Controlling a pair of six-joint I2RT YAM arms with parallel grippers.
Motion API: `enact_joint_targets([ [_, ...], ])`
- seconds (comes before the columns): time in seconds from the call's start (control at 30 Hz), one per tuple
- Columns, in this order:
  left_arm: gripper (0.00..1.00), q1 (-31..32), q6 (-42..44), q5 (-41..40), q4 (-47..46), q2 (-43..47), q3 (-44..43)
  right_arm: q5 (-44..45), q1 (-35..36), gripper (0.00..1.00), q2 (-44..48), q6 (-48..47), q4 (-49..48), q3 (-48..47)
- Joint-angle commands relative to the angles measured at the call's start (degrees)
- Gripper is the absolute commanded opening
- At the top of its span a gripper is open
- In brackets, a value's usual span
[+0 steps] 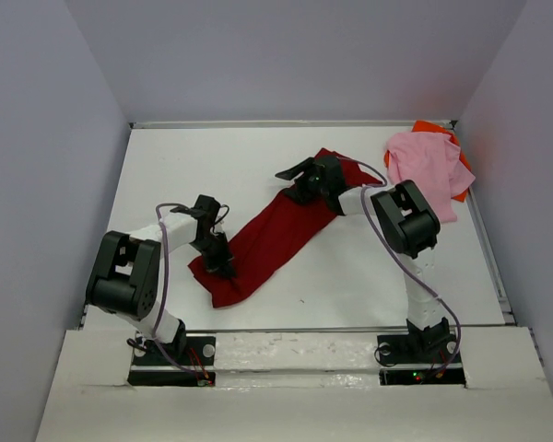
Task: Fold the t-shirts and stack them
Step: Rotate the tshirt 90 degrees
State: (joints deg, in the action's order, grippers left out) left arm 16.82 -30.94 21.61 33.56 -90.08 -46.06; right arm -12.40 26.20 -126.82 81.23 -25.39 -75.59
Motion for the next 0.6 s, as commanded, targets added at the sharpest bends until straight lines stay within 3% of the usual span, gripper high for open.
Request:
enact_joint_targets([
  [0.0,0.04,0.50,0.70,0.10,3.70,1.40,2.38,1.33,-0.44,0.67,-2.46,-1.51,1.74,-6.22],
  [0.33,0.04,0.50,0.88,0.02,3.62,0.96,2.29,0.36,-1.49,0.69,-3.26,-2.13,2.62,-10.02],
  [0.57,0.04,0.50,0.88,0.02,3.53,0.35,1.68,-2.45,-4.48,0.72,5.52,-3.71,6.73,-4.48],
])
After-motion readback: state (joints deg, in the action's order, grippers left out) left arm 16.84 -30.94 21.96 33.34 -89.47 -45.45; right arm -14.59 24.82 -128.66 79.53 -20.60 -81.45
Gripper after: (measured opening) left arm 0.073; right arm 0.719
